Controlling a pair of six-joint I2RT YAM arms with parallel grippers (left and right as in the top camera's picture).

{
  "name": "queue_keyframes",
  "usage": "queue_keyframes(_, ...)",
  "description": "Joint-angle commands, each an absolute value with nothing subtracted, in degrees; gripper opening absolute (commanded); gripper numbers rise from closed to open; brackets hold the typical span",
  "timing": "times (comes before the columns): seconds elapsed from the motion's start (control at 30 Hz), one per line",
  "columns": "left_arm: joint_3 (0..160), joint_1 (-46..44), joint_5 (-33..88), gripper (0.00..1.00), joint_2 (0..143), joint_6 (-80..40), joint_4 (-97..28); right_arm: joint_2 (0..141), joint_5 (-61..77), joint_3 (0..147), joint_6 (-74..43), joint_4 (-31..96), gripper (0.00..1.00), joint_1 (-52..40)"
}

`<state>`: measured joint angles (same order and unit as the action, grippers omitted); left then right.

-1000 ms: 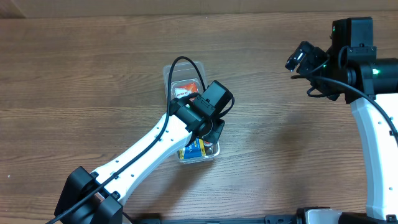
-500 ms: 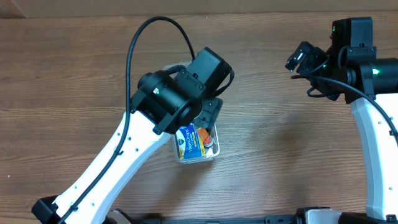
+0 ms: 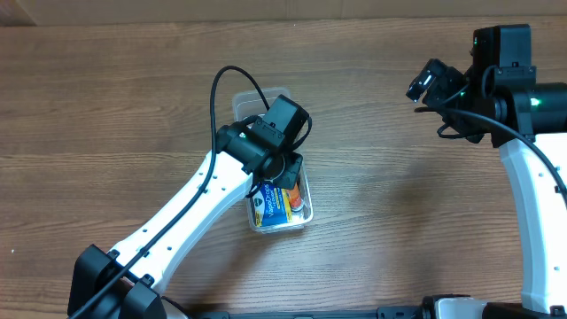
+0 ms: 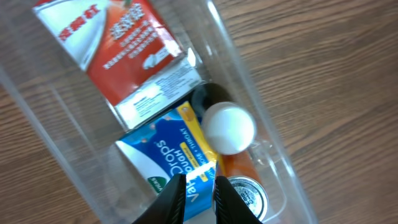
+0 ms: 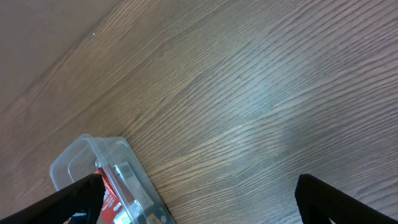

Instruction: Pack container

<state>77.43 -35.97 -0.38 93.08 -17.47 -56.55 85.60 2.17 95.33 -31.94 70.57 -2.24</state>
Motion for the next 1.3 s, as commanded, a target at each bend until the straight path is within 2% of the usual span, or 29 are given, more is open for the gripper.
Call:
queue_keyframes(0.0, 75.09, -38.79, 3.70, 0.19, 93.45, -16.25, -56.42, 84.88, 2.24, 96.07, -32.16, 70.39, 1.00, -2.00)
queue_keyframes(0.07, 75.09, -39.97, 3.70, 0.21, 93.45, -16.32, -56.77, 84.88, 2.24, 96.07, -32.16, 70.39, 1.00, -2.00)
queue_keyframes(0.1, 75.09, -40.12, 3.70, 0.25, 93.45, -16.71, -56.84, 84.88, 2.24, 96.07, -32.16, 70.39, 1.00, -2.00)
queue_keyframes(0.13, 75.11, -40.12, 3.70, 0.33, 93.43, -16.91, -56.84, 84.88, 2.24, 96.07, -32.16, 70.39, 1.00, -2.00)
queue_keyframes(0.17, 75.31, -40.10, 3.66, 0.51, 93.21, -16.91, -56.84, 84.88, 2.24, 96.07, -32.16, 70.39, 1.00, -2.00)
queue_keyframes(0.2, 75.79, -40.10, 3.66, 0.55, 92.97, -16.88, -57.14, 84.88, 2.24, 96.07, -32.16, 70.39, 1.00, -2.00)
queue_keyframes(0.27, 81.47, -40.10, 2.35, 0.71, 91.00, -16.91, -61.01, 84.88, 2.24, 96.07, -32.16, 70.39, 1.00, -2.00)
queue_keyframes(0.3, 85.19, -40.10, 0.45, 1.00, 89.82, -16.91, -63.26, 84.88, 2.24, 96.07, -32.16, 70.39, 1.00, -2.00)
queue_keyframes(0.47, 104.38, -40.10, -4.21, 1.00, 82.43, -16.71, -67.46, 84.88, 2.24, 96.07, -32.16, 70.39, 1.00, -2.00)
queue_keyframes(0.53, 105.54, -40.03, -12.53, 1.00, 79.70, -9.98, -67.81, 84.88, 2.24, 96.07, -32.16, 70.39, 1.00, -2.00)
queue_keyframes(0.63, 105.51, -37.58, -20.86, 1.00, 75.18, -13.17, -69.87, 84.88, 2.24, 96.07, -32.16, 70.39, 1.00, -2.02)
queue_keyframes(0.73, 104.81, -29.87, -19.29, 1.00, 70.37, -12.56, -72.12, 84.88, 2.24, 96.07, -32.16, 70.39, 1.00, -2.00)
queue_keyframes(0.8, 101.36, -24.25, -12.75, 1.00, 67.51, -5.08, -69.25, 84.88, 2.24, 96.07, -32.16, 70.39, 1.00, -2.00)
queue_keyframes(0.9, 90.32, -14.90, -1.63, 1.00, 61.56, 0.56, -62.70, 84.88, 2.24, 96.07, -32.16, 70.39, 1.00, -2.00)
queue_keyframes(0.97, 73.52, -9.02, 4.54, 1.00, 53.41, 0.47, -53.30, 84.88, 2.24, 96.07, -32.16, 70.39, 1.00, -2.00)
queue_keyframes(1.1, 40.49, -8.62, 7.94, 1.00, 35.03, 0.01, -30.81, 84.88, 2.24, 96.07, -32.16, 70.39, 1.00, -2.00)
queue_keyframes(1.27, 21.91, -8.62, 9.69, 1.00, 15.70, -0.12, -25.34, 84.88, 2.24, 96.07, -32.16, 70.39, 1.00, -2.00)
